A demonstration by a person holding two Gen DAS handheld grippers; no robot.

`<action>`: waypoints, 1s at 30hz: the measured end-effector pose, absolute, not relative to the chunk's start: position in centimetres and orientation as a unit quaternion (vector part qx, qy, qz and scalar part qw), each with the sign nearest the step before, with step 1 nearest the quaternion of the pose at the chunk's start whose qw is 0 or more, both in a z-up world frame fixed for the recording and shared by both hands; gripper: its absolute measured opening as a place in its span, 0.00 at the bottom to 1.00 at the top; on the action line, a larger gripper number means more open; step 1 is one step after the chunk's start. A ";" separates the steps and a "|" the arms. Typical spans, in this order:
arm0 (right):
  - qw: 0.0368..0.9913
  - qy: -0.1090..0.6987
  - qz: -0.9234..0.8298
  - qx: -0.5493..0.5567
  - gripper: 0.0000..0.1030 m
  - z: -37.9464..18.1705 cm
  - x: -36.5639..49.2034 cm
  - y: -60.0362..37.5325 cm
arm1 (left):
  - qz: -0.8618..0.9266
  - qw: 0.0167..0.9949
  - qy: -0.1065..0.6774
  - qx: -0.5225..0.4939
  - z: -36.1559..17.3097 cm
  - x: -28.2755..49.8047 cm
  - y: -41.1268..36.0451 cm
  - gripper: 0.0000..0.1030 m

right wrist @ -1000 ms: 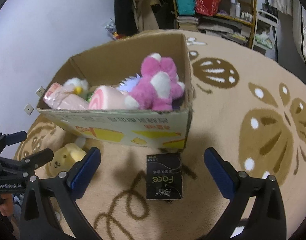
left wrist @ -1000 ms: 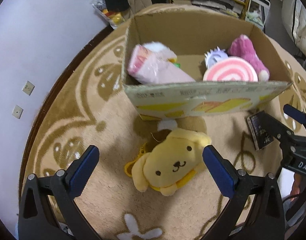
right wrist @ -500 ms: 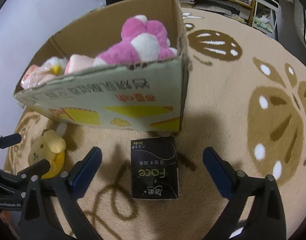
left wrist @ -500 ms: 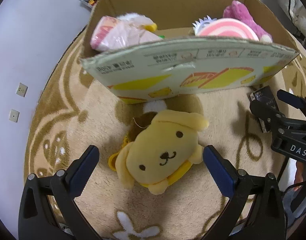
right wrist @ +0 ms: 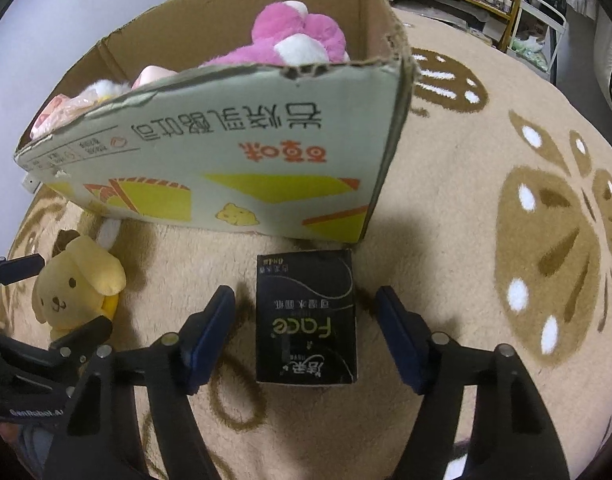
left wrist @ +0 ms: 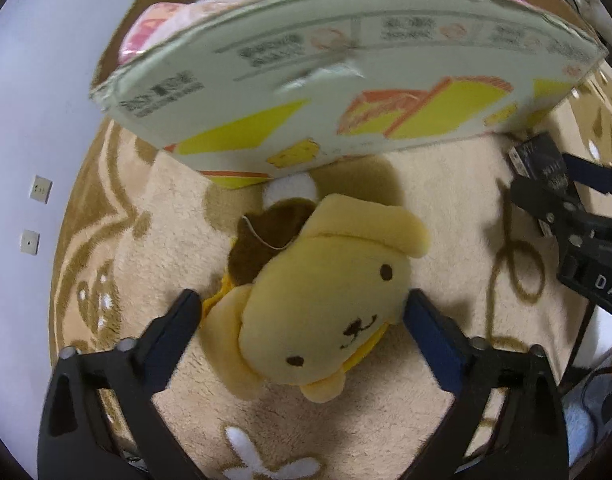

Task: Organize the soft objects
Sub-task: 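Grasp the yellow dog plush with the left tool while the right tool grasps the black Face box, then lift the dog plush and Face box and carry them over the box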

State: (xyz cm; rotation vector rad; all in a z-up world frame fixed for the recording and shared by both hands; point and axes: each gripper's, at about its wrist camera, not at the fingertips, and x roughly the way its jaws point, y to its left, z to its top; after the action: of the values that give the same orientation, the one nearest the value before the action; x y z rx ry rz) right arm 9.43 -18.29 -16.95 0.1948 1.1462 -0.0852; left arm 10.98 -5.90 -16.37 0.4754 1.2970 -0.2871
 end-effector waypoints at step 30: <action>0.867 0.492 -0.012 0.075 0.48 -10.6 5.1 -14.9 | -0.123 0.816 0.539 0.171 -10.7 9.4 -3.9 0.66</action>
State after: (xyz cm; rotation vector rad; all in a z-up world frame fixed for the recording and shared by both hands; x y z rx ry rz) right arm 5.11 -14.91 -10.63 0.1561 1.0305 -0.0245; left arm 9.40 -3.93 -10.68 0.3644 1.1500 -0.2614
